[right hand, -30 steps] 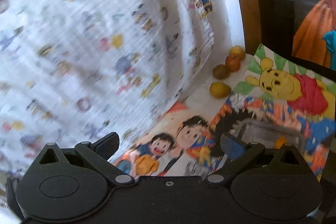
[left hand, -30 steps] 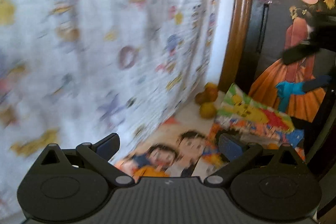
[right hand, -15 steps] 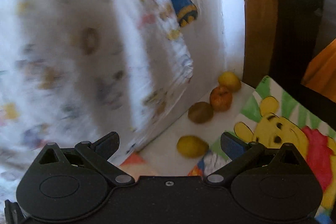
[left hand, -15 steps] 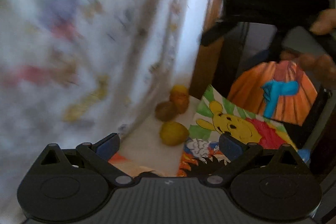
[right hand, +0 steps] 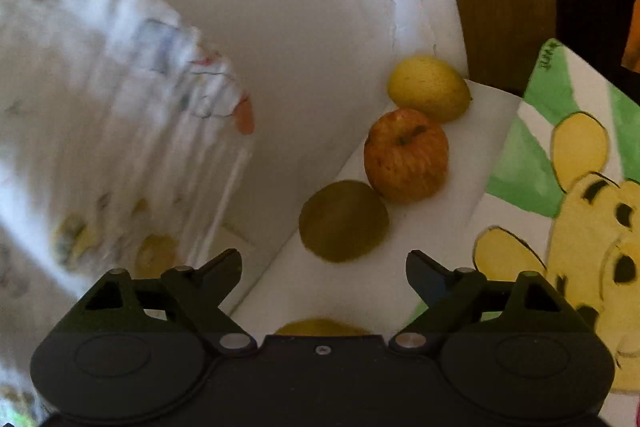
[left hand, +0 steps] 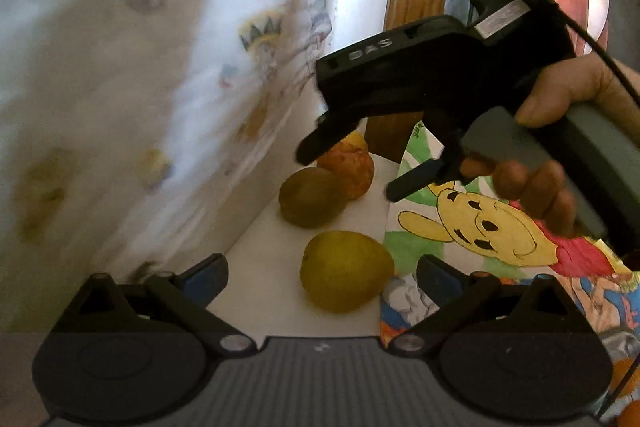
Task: Organize fruits
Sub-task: 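Move the left tool to the yellow pear while the right tool approaches the kiwi, then close the left tool on the yellow pear while the right tool grasps the brown kiwi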
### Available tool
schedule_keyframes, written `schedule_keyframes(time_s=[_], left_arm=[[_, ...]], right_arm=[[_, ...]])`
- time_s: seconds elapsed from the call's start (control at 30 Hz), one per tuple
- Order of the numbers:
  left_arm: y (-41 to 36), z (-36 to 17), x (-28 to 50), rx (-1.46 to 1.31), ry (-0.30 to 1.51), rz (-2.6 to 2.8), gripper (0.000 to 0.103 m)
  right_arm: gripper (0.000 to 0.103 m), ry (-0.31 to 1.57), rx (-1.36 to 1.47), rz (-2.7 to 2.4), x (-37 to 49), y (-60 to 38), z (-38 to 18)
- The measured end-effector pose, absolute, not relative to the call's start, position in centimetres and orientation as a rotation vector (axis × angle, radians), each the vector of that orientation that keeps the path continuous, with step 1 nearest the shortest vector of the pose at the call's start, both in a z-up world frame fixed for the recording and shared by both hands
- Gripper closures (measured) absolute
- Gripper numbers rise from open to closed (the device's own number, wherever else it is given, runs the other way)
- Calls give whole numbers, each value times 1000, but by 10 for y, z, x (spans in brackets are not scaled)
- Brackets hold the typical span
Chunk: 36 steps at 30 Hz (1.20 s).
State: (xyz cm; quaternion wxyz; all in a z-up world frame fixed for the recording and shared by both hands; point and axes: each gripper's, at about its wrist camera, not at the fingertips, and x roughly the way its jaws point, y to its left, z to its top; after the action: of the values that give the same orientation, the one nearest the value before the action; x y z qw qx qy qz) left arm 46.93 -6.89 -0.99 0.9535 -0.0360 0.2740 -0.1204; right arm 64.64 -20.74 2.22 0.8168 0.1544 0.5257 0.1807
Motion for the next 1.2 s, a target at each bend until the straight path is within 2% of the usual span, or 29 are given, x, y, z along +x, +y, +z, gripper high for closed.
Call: schedule_keyframes(time_s=[0.33, 0.63, 0.7, 0.87, 1.2], left_arm=[[-84, -39, 502, -64, 599, -308, 2], [-83, -42, 512, -98, 627, -329, 14], [-81, -42, 516, -114, 629, -331, 20], [-78, -42, 517, -131, 635, -341, 22], [-77, -40, 515, -134, 638, -350, 28]], right_arm=[[24, 1130, 345, 386, 666, -195, -12], [27, 1136, 354, 375, 677, -189, -24], [30, 1147, 358, 375, 684, -189, -26], [35, 1166, 357, 377, 690, -192, -25], [35, 1168, 346, 379, 691, -189, -21]])
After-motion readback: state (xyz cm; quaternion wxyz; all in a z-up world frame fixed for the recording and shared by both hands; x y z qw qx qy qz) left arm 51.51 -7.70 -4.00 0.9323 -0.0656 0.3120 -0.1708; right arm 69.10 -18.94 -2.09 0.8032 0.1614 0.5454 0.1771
